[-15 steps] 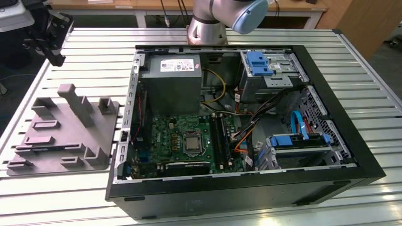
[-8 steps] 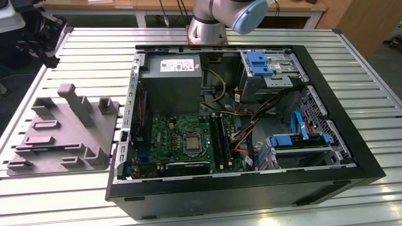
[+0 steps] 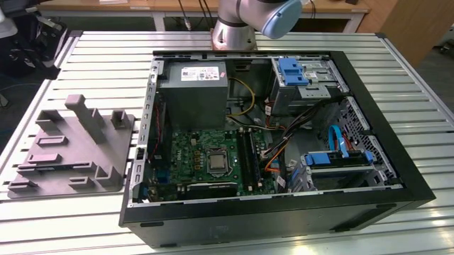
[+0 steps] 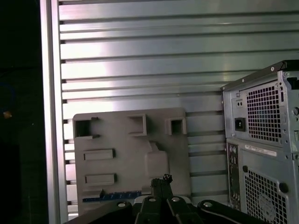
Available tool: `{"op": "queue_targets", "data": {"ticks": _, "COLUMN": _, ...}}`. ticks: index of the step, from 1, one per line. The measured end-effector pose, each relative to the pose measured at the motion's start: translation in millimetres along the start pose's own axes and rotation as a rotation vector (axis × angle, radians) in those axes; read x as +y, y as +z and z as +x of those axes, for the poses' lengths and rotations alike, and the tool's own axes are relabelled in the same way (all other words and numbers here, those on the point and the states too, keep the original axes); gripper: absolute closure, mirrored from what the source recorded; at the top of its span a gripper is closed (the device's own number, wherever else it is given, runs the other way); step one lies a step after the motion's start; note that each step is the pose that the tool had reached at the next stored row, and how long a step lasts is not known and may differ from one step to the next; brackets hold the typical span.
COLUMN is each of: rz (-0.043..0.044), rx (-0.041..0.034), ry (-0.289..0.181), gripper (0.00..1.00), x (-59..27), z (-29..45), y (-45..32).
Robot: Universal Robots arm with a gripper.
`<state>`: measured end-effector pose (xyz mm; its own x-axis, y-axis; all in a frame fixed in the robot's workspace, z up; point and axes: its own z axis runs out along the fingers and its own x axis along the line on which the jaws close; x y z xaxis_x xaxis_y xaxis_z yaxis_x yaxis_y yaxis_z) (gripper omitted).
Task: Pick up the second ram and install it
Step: 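Reach for the second ram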
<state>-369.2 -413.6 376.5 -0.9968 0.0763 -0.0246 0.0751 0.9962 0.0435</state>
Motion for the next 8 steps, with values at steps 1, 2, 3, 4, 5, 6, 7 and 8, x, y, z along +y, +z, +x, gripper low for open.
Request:
{"op": "queue_targets", "data": {"ticks": 1, "rz": 0.0, "rx": 0.0, "ry": 0.0, "gripper": 0.9, "x": -0.5, "z": 1.2, "y": 0.2}}
{"op": "queue_targets", "data": {"ticks": 2, "rz": 0.0, "rx": 0.0, "ry": 0.0, "gripper": 0.9, "x": -1.0, "z": 2.5, "y": 0.5}}
{"op": "queue_targets", "data": {"ticks": 3, "rz": 0.0, "rx": -0.0001, "ry": 0.0, "gripper": 0.9, "x": -1.5, "z": 3.7, "y": 0.7}}
{"op": "queue_targets", "data": {"ticks": 4, "rz": 0.0001, "rx": 0.0, "ry": 0.0, "gripper": 0.9, "x": -2.0, "z": 4.9, "y": 0.9}}
{"op": "queue_targets", "data": {"ticks": 5, "rz": 0.0001, "rx": 0.0, "ry": 0.0, "gripper": 0.9, "x": -2.4, "z": 6.0, "y": 1.0}}
{"op": "queue_targets", "data": {"ticks": 6, "rz": 0.0002, "rx": 0.0001, "ry": 0.0, "gripper": 0.9, "x": -2.7, "z": 7.5, "y": 1.2}}
{"op": "queue_targets", "data": {"ticks": 7, "rz": 0.0002, "rx": 0.0001, "ry": 0.0, "gripper": 0.9, "x": -3.1, "z": 9.1, "y": 1.4}}
{"op": "queue_targets", "data": {"ticks": 8, "rz": 0.0001, "rx": 0.0, "ry": 0.0, "gripper": 0.9, "x": -3.5, "z": 10.6, "y": 1.6}}
